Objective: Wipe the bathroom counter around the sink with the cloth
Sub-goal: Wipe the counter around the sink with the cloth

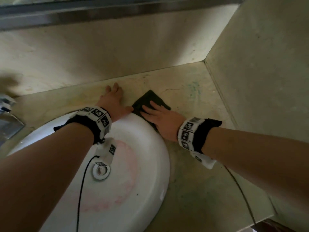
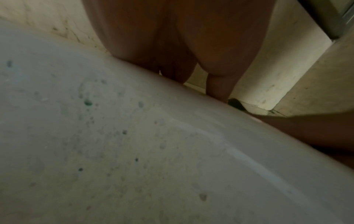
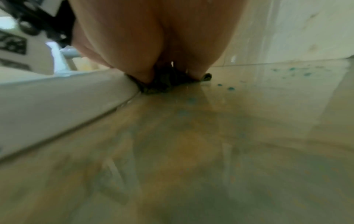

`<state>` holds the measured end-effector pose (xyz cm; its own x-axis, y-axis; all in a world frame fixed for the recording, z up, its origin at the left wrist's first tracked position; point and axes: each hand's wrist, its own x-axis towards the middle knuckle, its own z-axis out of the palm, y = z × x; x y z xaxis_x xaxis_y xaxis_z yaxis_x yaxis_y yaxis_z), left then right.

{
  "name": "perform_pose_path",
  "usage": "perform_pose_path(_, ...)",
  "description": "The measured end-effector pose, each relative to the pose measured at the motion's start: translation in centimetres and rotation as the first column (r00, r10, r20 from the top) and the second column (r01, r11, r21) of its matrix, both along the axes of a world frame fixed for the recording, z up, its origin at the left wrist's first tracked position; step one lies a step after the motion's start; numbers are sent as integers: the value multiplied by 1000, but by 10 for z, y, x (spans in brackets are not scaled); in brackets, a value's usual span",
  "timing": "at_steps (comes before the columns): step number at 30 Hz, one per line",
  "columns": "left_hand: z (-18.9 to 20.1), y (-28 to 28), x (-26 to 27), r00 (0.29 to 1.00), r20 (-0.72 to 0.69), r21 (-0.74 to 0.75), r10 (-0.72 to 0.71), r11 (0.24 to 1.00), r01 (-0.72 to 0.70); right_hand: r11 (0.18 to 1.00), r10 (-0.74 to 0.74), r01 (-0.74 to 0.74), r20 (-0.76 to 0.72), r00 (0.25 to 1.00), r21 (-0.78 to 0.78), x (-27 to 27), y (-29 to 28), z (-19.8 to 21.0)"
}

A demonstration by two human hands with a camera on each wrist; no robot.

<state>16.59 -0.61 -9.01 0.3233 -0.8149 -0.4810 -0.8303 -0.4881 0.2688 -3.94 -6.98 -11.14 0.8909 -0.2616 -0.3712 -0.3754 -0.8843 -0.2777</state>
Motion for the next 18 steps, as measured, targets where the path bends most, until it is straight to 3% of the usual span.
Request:
perform_pose_path(5, -2, 2, 1, 1000, -12, -15, 1, 1000, -2, 991, 20, -30, -75, 997, -133, -43, -10, -5)
perform_pose_path(8, -2, 1, 0, 1000, -12, -19, 4, 1000, -4, 961, -242, 228, -73, 968, -156, -28, -29, 0)
perform_pose_path(10, -2, 1, 1, 1000, 17, -17, 1, 1000, 0, 946, -306, 290, -106, 946, -145, -12, -34, 2)
perform_pose_path(12, -2, 0, 1, 1000, 16, -13, -6, 1000, 6, 967, -234, 220, -108, 966, -125, 7, -27, 2)
perform_pose_path(16, -6, -1, 3, 1000, 0, -26, 20, 999, -20, 992, 41, -51, -89, 995, -114, 50, -13, 1)
perform_pose_path(18, -7, -2, 3, 999, -14, -37, 35, 999, -35, 985, 89, -103, -104, 991, -137, 62, -19, 2)
